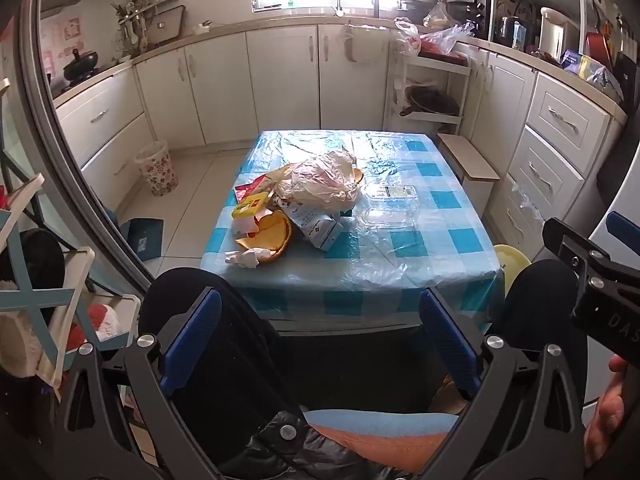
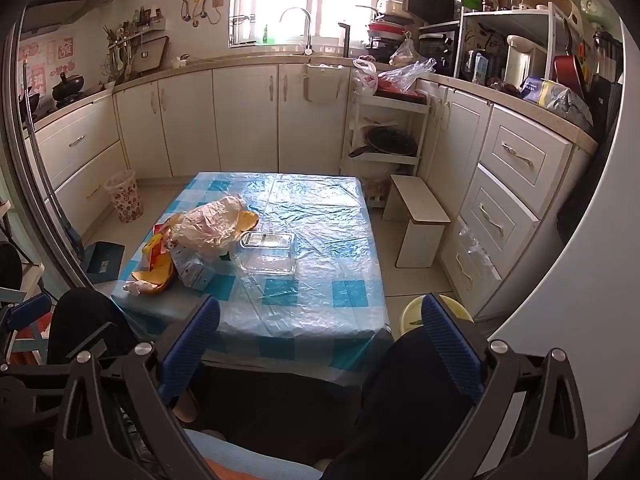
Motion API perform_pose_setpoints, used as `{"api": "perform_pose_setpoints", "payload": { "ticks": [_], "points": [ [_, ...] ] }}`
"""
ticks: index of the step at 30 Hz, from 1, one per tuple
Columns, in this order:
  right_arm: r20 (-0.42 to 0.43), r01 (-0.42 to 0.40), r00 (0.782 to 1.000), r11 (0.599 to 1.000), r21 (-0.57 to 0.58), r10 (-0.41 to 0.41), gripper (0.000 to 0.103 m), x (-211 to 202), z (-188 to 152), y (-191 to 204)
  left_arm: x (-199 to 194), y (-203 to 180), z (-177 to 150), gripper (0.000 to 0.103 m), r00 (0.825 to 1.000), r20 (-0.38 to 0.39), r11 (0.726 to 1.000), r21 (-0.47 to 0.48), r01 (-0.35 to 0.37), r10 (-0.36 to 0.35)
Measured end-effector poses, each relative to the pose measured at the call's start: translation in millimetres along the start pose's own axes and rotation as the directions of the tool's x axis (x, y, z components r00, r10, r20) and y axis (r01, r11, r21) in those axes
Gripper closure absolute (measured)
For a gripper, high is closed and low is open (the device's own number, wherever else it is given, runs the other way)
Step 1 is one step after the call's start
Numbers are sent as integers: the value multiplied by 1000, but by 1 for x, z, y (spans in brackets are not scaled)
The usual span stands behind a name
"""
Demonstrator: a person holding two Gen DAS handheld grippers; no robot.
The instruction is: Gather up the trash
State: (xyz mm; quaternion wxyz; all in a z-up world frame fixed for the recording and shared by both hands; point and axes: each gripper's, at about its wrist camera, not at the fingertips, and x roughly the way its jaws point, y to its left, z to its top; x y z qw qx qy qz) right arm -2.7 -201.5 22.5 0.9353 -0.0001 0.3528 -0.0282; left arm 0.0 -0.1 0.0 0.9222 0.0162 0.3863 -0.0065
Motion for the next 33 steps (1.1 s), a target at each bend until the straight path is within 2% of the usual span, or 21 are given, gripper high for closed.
{"api": "perform_pose_setpoints", "payload": {
  "ticks": [11, 21, 33],
  "points": [
    [10, -8, 1000, 1000, 11, 8, 6, 0, -2, -3, 3, 5, 1, 8, 1000, 6, 1000, 7, -3, 3],
    [37, -44, 998, 998, 46, 42, 6, 0, -2, -9, 4, -5, -2, 8, 1000, 1, 1000, 16, -15, 15],
    [43, -69, 997, 997, 37, 67, 6, 3, -4, -3, 12, 0, -5, 8, 1000, -13, 1000, -10, -16, 16]
  ]
}}
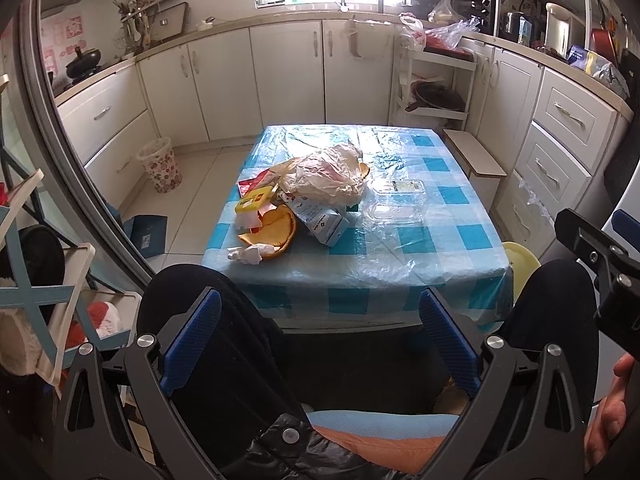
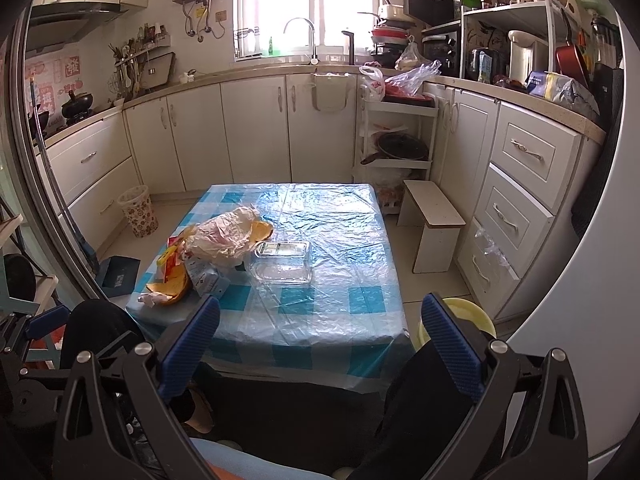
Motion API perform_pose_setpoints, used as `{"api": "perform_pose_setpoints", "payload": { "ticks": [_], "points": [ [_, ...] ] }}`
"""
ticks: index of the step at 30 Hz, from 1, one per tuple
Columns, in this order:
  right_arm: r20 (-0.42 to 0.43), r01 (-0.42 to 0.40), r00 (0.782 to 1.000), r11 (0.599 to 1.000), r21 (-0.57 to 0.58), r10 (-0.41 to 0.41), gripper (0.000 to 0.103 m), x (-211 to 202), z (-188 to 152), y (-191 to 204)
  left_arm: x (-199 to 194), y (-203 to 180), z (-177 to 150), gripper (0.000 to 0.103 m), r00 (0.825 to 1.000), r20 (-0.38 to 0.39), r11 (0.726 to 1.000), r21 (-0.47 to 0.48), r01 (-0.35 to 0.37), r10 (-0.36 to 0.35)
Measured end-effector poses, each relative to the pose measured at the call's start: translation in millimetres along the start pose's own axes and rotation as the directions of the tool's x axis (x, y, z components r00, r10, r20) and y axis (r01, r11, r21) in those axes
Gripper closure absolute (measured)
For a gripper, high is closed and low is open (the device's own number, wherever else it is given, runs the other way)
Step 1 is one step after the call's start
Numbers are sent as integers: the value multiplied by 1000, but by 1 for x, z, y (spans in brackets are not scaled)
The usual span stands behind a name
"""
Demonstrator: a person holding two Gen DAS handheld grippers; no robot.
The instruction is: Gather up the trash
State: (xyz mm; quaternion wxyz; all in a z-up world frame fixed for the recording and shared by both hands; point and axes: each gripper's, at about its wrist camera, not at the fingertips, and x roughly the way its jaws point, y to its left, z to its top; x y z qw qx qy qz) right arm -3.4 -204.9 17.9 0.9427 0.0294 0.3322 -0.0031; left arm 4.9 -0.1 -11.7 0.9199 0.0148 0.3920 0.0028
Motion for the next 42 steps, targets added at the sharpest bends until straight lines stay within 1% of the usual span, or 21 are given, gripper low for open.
{"api": "perform_pose_setpoints", "payload": {
  "ticks": [5, 7, 12, 23, 27, 30, 37, 42],
  "points": [
    [1, -9, 1000, 1000, -2, 9, 6, 1, -1, 1, 1, 0, 0, 8, 1000, -26, 1000, 3, -5, 5],
    [2, -13, 1000, 1000, -3, 13, 6, 1, -1, 2, 1, 0, 0, 8, 1000, -24, 1000, 4, -6, 7],
    [1, -19, 1000, 1000, -7, 19, 6, 2, -2, 4, 0, 2, 0, 8, 1000, 22, 1000, -4, -4, 4],
    [3, -27, 1000, 1000, -13, 27, 6, 3, -3, 5, 0, 4, -1, 8, 998, 57, 1000, -9, 1, 0],
    [6, -29, 1000, 999, -14, 30, 6, 3, -4, 6, 2, 4, -2, 8, 1000, 18, 1000, -5, -2, 2],
    [12, -33, 999, 999, -18, 33, 6, 1, -4, 8, 3, 5, -3, 8, 1000, 9, 1000, -7, -6, 6],
    [21, -32, 999, 999, -32, 33, 6, -1, -3, 11, -2, 6, -4, 8, 997, 72, 1000, 1, -11, 11],
    [26, -40, 999, 998, -46, 41, 6, 1, -1, 13, 0, 7, -2, 8, 997, 80, 1000, 5, -20, 20]
  ]
}}
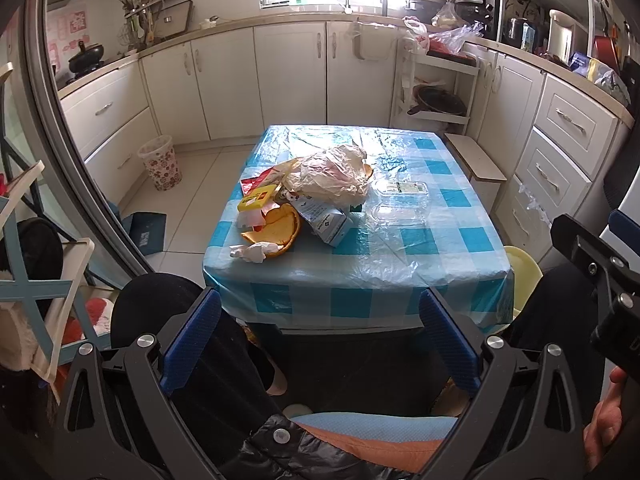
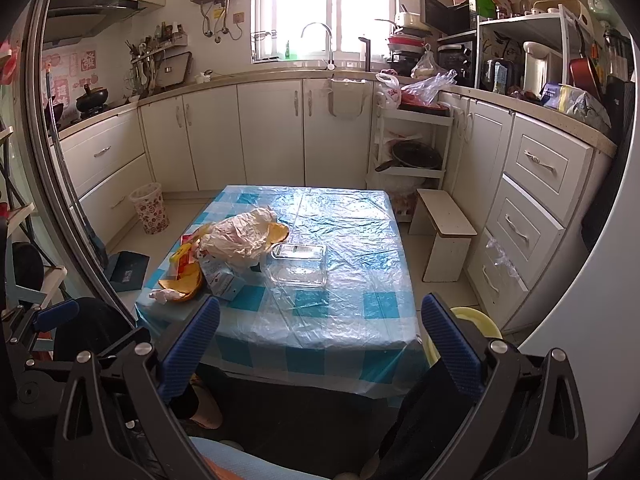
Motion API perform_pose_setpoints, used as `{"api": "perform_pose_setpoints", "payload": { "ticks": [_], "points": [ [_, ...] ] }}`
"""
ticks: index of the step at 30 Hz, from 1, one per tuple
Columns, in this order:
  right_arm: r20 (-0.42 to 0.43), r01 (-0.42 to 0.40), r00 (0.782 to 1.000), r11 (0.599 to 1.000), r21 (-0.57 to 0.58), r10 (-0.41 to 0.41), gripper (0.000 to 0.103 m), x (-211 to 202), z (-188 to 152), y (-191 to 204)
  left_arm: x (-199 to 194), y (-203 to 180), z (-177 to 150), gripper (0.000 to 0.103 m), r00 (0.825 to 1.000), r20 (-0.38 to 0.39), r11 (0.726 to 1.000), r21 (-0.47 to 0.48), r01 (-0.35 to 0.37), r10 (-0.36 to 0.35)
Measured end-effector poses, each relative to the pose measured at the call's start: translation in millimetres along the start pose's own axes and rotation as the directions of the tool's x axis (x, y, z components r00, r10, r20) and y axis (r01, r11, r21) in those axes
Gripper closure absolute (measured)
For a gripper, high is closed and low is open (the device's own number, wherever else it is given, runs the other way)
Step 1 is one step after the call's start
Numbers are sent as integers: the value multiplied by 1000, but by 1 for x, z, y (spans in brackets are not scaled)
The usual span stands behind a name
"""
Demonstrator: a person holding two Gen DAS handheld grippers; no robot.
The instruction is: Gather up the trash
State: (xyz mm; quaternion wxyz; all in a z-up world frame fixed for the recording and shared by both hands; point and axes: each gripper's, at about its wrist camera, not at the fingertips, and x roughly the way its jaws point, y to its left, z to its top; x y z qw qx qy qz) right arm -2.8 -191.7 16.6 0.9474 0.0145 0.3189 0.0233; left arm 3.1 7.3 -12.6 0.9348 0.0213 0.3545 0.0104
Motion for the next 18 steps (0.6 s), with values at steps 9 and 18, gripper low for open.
{"api": "perform_pose_setpoints", "payload": {
  "ticks": [9, 18],
  "points": [
    [-14, -25, 1000, 993, -115, 24, 6, 62, 10, -12, 57, 16, 21, 8, 998, -69, 999, -47, 5, -8],
    [-115, -126, 989, 935, -332, 92, 6, 160, 8, -10, 138, 30, 58, 8, 992, -116, 998, -46, 36, -41]
  ]
}}
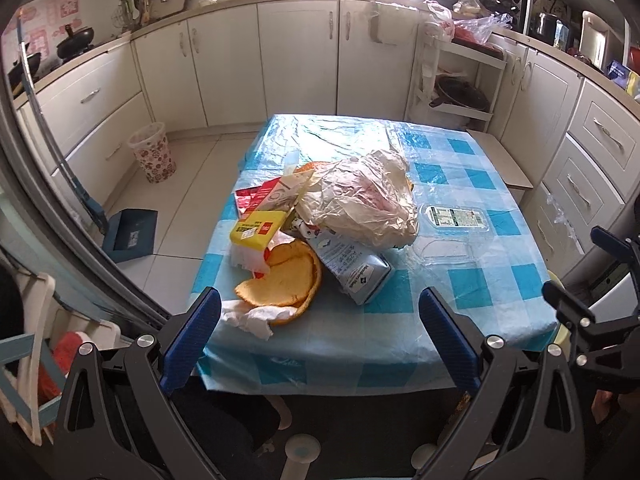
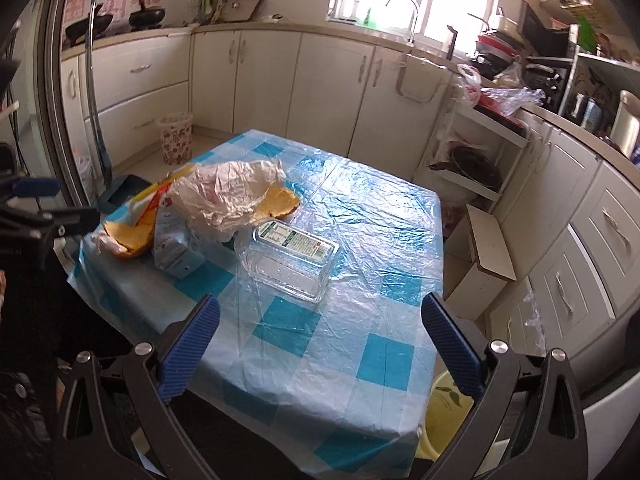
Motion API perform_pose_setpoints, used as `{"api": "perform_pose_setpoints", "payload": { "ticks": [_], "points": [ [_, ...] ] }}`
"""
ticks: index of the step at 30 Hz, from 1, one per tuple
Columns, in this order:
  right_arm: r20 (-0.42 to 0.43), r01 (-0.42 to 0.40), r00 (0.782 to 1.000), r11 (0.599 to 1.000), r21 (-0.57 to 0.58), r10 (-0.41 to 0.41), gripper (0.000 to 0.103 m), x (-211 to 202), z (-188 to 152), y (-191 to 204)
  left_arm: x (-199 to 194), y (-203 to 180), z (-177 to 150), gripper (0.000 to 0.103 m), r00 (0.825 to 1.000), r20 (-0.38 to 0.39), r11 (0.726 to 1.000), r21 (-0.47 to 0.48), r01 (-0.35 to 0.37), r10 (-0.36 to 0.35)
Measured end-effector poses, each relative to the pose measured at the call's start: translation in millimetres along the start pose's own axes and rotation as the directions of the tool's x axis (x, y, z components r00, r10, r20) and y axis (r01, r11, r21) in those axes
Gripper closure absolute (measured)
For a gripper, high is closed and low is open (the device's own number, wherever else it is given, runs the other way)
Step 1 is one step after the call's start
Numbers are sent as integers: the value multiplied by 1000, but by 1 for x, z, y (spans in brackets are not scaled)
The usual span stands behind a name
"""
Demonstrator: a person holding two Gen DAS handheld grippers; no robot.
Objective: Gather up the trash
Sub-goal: 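Grasp the clear plastic bottle with the right tool while the left tool grasps the white plastic bag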
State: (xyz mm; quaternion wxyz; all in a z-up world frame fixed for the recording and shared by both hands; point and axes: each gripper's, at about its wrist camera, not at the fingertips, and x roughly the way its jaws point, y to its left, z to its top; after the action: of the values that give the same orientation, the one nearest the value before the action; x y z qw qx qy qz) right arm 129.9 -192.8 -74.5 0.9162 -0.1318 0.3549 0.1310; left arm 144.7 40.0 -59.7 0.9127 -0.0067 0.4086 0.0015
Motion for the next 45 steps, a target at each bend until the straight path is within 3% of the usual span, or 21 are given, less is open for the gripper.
{"api": "perform_pose_setpoints", "payload": {
  "ticks": [7, 11, 19, 21, 23, 24, 25, 26, 29, 31, 34, 39, 45],
  "points": [
    [-53, -68, 997, 981, -181, 60, 6, 72, 10, 2, 72, -18, 30, 8, 995, -87, 996, 73, 57, -50],
    [-64, -109, 993, 962, -252, 96, 6, 101, 22, 6, 95, -32, 46, 8, 991, -108, 991, 92, 93, -83],
    [-136, -233, 969, 939, -251, 205, 6, 145, 31, 3, 136, -57, 75, 8, 992, -127, 987, 153, 46, -27],
    [-142, -263, 961, 937, -228, 236, 6, 147, 32, -1, 144, -58, 80, 17, 991, -134, 989, 146, 34, -14],
    [-149, -286, 954, 935, -210, 259, 7, 144, 32, -4, 153, -57, 83, 49, 987, -156, 991, 127, 45, -25],
    [-148, -293, 952, 934, -203, 266, 8, 143, 32, -6, 156, -56, 84, 59, 985, -168, 992, 109, 68, -49],
    [-149, -302, 950, 933, -195, 276, 11, 141, 32, -8, 157, -54, 85, 78, 980, -179, 992, 78, 102, -87],
    [-149, -313, 946, 932, -183, 288, 14, 139, 31, -10, 158, -52, 85, 85, 976, -187, 991, 59, 122, -109],
    [-163, -344, 933, 928, -143, 321, 22, 137, 34, -18, 150, -52, 85, 91, 973, -160, 982, 56, 179, -168],
    [-149, -354, 931, 925, -136, 334, 22, 132, 36, -22, 136, -53, 85, 92, 954, -132, 959, 56, 278, -269],
    [-83, -326, 945, 928, -181, 316, 8, 122, 45, -21, 116, -59, 87, 93, 937, -94, 933, 104, 345, -337],
    [-118, -360, 933, 873, -328, 340, 7, 139, 61, -9, 107, -49, 90, 93, 911, -89, 910, 73, 409, -402],
    [-203, -512, 857, 826, -234, 474, 7, 174, 76, -23, 117, -26, 95, 93, 914, -88, 917, -5, 398, -397]
  ]
}}
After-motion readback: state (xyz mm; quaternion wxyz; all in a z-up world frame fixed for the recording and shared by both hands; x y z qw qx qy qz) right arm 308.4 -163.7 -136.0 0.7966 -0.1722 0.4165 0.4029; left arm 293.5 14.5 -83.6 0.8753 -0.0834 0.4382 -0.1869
